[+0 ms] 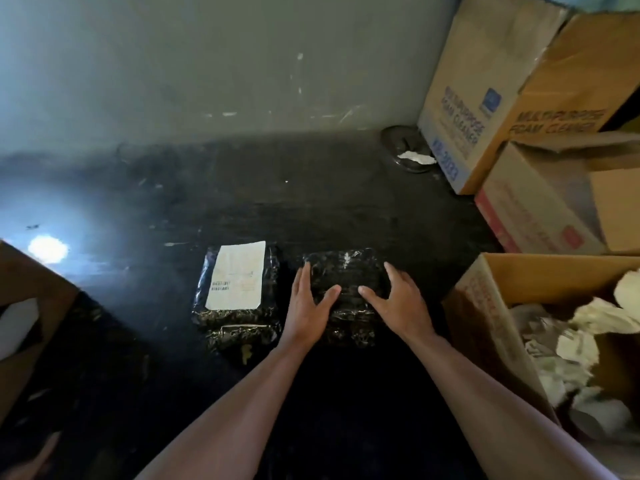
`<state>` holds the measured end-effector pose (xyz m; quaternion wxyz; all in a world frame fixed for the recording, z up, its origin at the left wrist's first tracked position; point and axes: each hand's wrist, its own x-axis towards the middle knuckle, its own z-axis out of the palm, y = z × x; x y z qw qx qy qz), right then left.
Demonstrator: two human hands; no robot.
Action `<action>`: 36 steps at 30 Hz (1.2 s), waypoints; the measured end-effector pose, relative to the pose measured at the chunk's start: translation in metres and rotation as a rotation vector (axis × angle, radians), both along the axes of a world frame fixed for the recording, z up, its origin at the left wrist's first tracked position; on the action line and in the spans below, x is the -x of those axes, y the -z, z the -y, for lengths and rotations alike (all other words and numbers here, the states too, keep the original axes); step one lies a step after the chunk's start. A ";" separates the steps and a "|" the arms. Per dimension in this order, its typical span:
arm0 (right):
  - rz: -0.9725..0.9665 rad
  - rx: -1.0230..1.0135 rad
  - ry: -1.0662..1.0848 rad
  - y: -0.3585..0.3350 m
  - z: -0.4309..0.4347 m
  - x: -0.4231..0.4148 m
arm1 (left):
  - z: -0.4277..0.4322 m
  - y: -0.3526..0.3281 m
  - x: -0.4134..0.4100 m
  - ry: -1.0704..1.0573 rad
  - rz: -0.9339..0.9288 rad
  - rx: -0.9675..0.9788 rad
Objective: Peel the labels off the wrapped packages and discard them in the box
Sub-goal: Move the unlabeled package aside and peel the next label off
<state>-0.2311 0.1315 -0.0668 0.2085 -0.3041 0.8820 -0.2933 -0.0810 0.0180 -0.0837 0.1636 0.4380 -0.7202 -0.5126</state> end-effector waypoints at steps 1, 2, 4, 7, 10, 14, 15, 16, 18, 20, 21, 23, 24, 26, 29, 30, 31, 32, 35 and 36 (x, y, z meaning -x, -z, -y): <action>0.021 0.001 -0.005 0.008 0.002 0.000 | 0.003 0.004 0.000 0.021 -0.004 -0.001; 0.037 0.017 -0.005 0.015 0.003 -0.001 | 0.004 0.008 -0.001 0.039 -0.006 0.003; 0.042 0.073 0.007 0.026 0.002 -0.002 | 0.004 0.018 -0.002 0.068 -0.020 0.017; 0.037 0.147 0.017 0.038 0.003 -0.005 | 0.001 0.029 -0.003 0.055 -0.068 0.029; 0.051 0.188 0.041 0.044 0.005 -0.005 | 0.000 0.033 0.000 0.004 -0.112 0.007; 0.096 0.212 0.072 0.041 0.005 -0.008 | -0.003 0.025 0.000 -0.013 -0.106 -0.004; 0.108 0.221 0.080 0.038 0.003 -0.010 | -0.004 0.023 -0.003 -0.004 -0.097 0.002; 0.115 0.229 0.087 0.037 -0.001 -0.014 | -0.006 0.021 -0.006 0.005 -0.092 0.005; 0.122 0.247 0.095 0.033 -0.014 -0.026 | -0.016 0.019 -0.018 0.015 -0.097 -0.002; 0.137 0.271 0.101 0.030 -0.033 -0.041 | -0.033 0.018 -0.035 0.017 -0.105 -0.004; 0.148 0.280 0.104 0.029 -0.045 -0.051 | -0.044 0.019 -0.046 0.014 -0.107 -0.015; 0.176 0.290 0.114 0.031 -0.070 -0.072 | -0.065 0.021 -0.069 0.017 -0.111 -0.045; 0.195 0.287 0.119 0.034 -0.084 -0.084 | -0.076 0.023 -0.082 0.026 -0.109 -0.060; 0.217 0.276 0.122 0.042 -0.110 -0.108 | -0.097 0.027 -0.105 0.050 -0.089 -0.082; 0.246 0.247 0.147 0.056 -0.141 -0.141 | -0.125 0.036 -0.136 0.090 -0.040 -0.103; 0.255 0.233 0.153 0.061 -0.149 -0.150 | -0.132 0.040 -0.144 0.097 -0.019 -0.108; 0.259 0.214 0.152 0.066 -0.155 -0.158 | -0.138 0.044 -0.152 0.100 0.004 -0.115; 0.262 0.195 0.150 0.071 -0.161 -0.165 | -0.143 0.048 -0.158 0.105 0.027 -0.126; 0.274 0.143 0.148 0.082 -0.170 -0.178 | -0.152 0.057 -0.168 0.140 0.069 -0.142; 0.271 0.130 0.147 0.083 -0.171 -0.179 | -0.153 0.059 -0.169 0.149 0.080 -0.138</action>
